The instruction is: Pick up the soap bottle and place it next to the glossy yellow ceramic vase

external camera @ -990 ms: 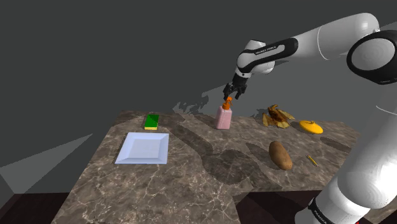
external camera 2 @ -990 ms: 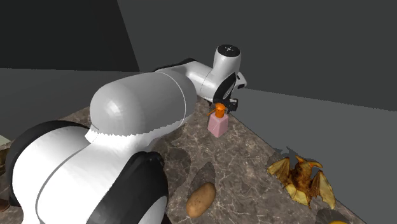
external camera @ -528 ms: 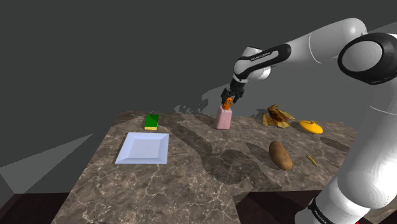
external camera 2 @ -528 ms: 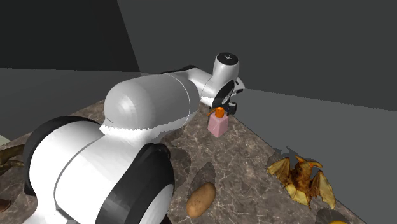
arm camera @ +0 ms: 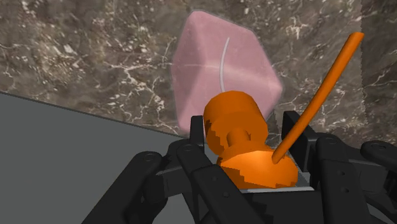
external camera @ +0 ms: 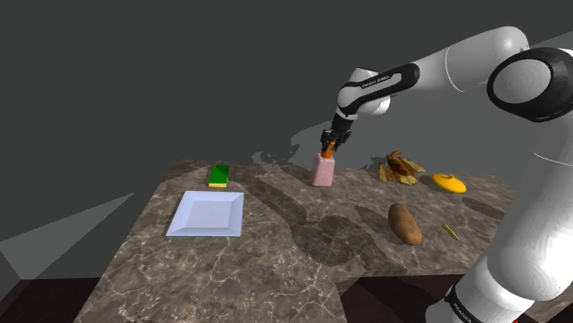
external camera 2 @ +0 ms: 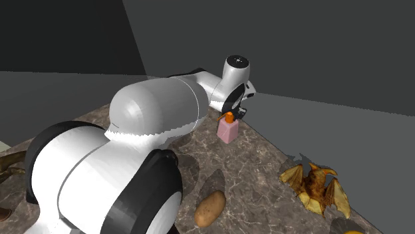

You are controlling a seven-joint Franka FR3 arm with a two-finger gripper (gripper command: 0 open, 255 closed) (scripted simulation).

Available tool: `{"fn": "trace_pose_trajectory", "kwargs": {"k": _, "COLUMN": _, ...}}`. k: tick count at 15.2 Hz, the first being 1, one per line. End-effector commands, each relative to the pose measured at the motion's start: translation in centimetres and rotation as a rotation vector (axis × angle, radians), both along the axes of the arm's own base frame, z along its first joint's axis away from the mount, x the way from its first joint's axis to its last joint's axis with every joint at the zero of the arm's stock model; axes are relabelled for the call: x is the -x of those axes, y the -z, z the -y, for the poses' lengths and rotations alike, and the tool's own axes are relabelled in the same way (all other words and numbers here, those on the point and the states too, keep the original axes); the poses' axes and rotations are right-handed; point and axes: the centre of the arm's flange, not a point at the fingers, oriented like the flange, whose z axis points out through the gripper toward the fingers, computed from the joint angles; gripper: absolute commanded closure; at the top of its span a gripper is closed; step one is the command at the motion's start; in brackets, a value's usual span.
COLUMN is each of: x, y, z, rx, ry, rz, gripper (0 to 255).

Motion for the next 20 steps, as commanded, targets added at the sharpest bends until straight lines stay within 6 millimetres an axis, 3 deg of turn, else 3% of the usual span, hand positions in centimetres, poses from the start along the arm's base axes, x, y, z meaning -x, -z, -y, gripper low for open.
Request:
{"fn": "trace_pose_trajectory", "kwargs": {"k": 1, "x": 0.0, "y": 0.0, "z": 0.0, "rx": 0.0, "ry": 0.0, "rz": -0.001, "gripper": 255}}
{"fn": "trace_pose_trajectory", "kwargs": {"k": 8, "x": 0.0, "y": 0.0, "z": 0.0, "rx": 0.0, "ry": 0.0, "rz": 0.0, "gripper": 255}}
{"fn": "trace_pose_trajectory", "kwargs": {"k": 20, "x": 0.0, "y": -6.3, "z": 0.0, "rx": 0.0, "ry": 0.0, "rz": 0.0, "gripper": 255}}
